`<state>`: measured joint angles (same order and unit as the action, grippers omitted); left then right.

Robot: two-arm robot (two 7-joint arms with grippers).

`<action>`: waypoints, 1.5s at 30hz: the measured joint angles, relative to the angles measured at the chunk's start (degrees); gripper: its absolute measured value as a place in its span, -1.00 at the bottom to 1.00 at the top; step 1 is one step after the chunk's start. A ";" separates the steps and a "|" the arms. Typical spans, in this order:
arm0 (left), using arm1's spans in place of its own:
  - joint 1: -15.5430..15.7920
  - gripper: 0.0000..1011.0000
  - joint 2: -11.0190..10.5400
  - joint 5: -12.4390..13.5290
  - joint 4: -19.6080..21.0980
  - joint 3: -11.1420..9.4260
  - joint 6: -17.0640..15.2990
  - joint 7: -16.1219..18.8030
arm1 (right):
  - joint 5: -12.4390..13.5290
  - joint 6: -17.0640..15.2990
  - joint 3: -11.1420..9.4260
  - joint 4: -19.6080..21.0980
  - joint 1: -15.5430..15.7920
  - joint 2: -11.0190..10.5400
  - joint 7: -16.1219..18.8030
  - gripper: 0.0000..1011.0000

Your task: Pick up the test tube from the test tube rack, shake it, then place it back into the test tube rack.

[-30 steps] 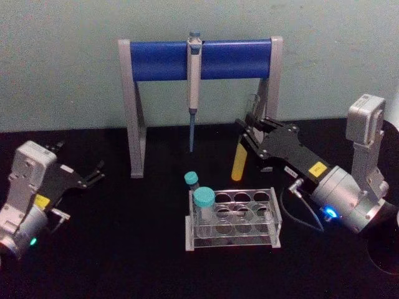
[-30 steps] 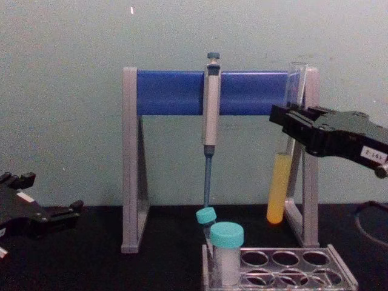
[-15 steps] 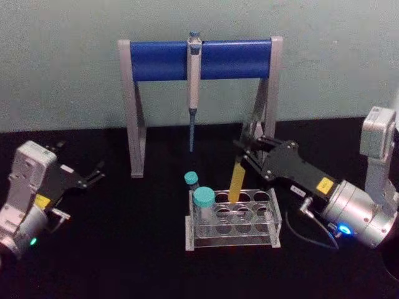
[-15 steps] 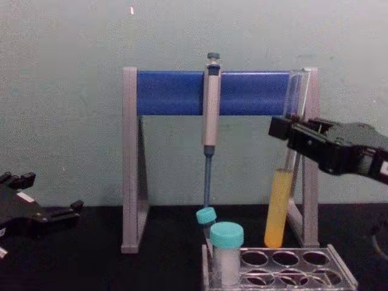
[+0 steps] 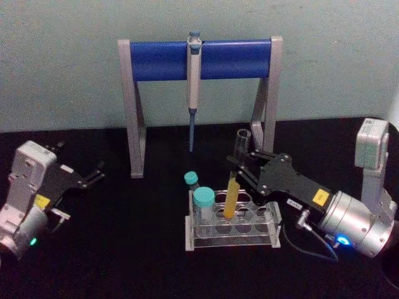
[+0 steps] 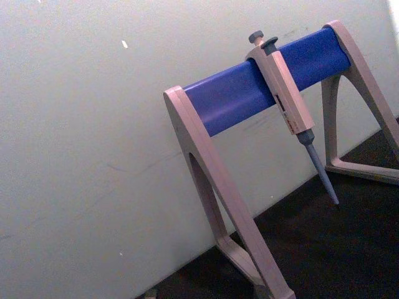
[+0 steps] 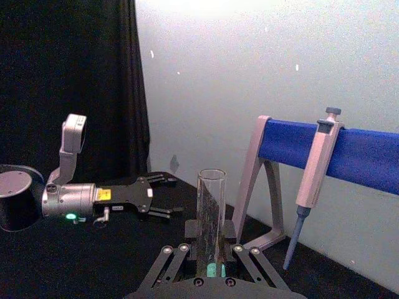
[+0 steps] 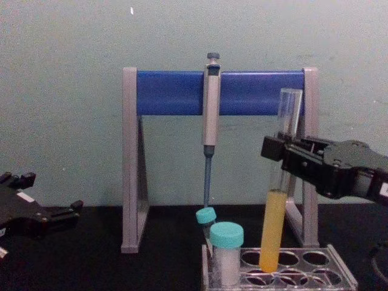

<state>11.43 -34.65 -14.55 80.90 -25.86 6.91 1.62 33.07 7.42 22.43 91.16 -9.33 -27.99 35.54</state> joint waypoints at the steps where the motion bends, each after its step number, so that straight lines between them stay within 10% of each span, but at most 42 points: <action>1: 0.00 0.98 0.00 0.00 0.00 0.00 0.00 0.00 | 0.00 0.03 0.13 -0.14 -0.10 0.03 -0.04 -0.54; 45: 0.00 0.98 0.00 0.00 0.00 0.00 0.00 0.00 | -4.47 1.68 2.69 -6.72 -2.51 3.29 -2.42 -0.54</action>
<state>11.43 -34.65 -14.55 80.90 -25.86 6.91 1.62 28.60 9.09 25.12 84.45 -11.85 -24.69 33.13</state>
